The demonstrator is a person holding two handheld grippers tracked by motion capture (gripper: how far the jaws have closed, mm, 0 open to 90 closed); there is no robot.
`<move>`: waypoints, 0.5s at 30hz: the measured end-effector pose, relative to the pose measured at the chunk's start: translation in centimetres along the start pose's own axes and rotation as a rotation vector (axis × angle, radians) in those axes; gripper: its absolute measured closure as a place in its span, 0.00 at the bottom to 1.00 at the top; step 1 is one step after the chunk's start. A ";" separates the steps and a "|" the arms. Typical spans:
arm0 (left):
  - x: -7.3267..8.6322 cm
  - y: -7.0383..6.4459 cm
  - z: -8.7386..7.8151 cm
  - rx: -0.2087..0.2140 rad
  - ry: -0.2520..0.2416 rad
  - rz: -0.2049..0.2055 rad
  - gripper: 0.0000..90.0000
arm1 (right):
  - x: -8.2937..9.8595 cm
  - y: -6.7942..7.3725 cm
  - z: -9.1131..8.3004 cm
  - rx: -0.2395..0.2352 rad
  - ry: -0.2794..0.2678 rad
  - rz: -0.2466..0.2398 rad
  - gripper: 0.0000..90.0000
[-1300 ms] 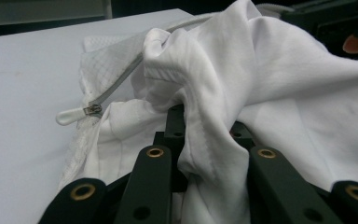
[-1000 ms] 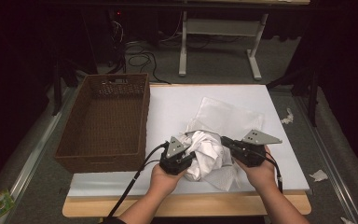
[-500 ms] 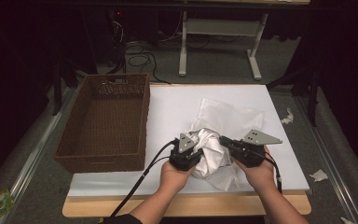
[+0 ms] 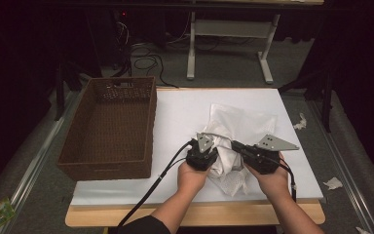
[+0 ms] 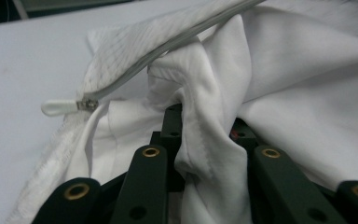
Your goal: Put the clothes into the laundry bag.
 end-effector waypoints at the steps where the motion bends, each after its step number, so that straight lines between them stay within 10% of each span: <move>1: 0.0 0.0 0.0 0.000 0.000 0.000 0.82 | 0.0 0.0 0.0 0.000 0.000 0.000 0.98; 9: -1.2 -0.6 0.0 -0.010 -0.057 -0.038 0.84 | 0.2 0.1 0.3 0.001 0.006 0.002 0.98; 11: -1.8 -1.4 -0.5 -0.012 -0.110 0.011 0.84 | 0.1 0.0 0.1 0.005 -0.002 -0.001 0.98; 15: -1.0 -1.3 0.8 -0.017 -0.065 0.011 0.84 | 0.2 -0.3 0.1 0.011 0.000 0.020 0.98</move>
Point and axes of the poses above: each handheld gripper's, and its own axes: z roughly forward along the jaws, x roughly out of its underside, y roughly to its left, the point moved 7 cm from there along z, roughly forward along the jaws, and after that the axes turned 1 degree about -z, right-handed, at the moved point
